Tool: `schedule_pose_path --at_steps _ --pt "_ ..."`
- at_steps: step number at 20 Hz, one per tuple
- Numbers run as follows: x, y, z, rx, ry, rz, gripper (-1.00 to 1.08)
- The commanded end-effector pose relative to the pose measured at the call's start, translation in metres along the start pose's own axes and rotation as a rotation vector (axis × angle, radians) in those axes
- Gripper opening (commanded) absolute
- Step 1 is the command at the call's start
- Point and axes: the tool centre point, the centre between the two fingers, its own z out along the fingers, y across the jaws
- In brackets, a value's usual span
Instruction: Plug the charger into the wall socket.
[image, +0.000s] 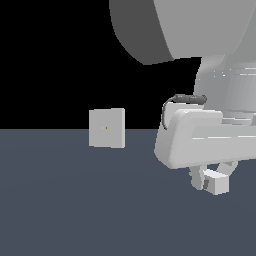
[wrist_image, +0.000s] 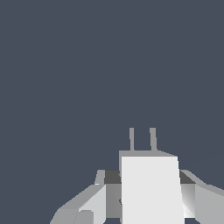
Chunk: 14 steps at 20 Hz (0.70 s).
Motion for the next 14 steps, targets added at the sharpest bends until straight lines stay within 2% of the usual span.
schedule_pose_path --at_steps 1,14 --pt "0.002 -0.007 -0.002 -0.004 0.001 0.018 -1.00" --pt "0.026 -0.062 -0.020 -0.038 0.004 0.192 -1.00"
